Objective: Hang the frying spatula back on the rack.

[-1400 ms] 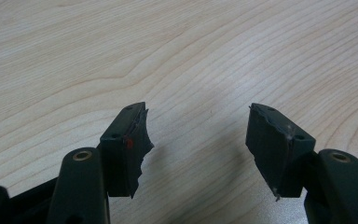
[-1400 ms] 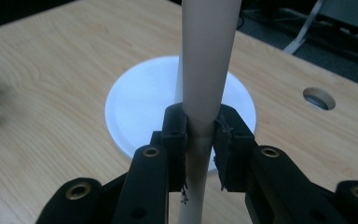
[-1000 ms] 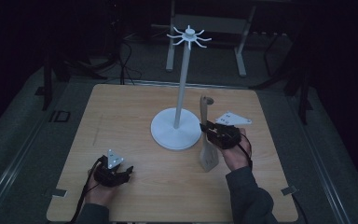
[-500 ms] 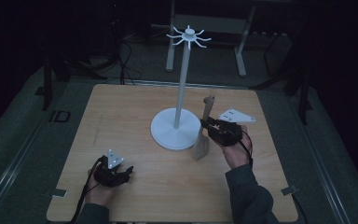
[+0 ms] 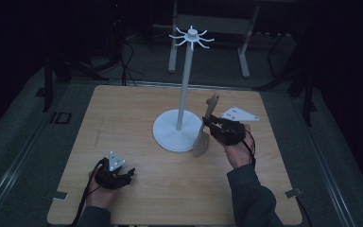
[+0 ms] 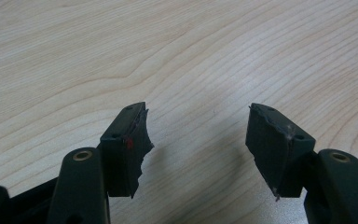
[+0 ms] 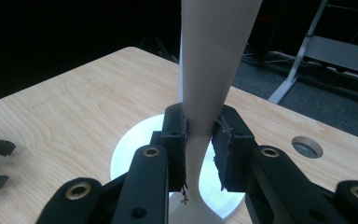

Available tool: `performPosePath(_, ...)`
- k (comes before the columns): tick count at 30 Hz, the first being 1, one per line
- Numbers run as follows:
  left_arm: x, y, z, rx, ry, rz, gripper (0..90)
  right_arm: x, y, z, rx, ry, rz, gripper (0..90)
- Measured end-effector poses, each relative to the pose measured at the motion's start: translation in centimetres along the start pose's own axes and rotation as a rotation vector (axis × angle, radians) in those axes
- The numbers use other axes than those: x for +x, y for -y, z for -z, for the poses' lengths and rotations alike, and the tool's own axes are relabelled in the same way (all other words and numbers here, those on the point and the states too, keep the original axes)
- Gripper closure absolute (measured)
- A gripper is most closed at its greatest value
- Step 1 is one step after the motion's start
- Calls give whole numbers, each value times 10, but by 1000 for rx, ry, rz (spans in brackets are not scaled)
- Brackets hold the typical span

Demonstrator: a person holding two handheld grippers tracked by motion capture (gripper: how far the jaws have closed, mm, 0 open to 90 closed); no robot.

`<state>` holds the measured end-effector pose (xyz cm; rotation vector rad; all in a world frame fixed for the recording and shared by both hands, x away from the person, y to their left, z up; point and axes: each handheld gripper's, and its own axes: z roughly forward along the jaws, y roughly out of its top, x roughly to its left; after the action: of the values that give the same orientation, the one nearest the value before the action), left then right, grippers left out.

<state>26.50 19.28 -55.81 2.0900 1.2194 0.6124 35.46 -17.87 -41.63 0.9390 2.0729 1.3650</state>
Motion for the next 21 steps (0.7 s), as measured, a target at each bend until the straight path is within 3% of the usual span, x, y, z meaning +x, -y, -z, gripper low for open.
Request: performPosePath(21,0,0,0,0,-1,0,387,-2,-11,1,-27,0,-7,754)
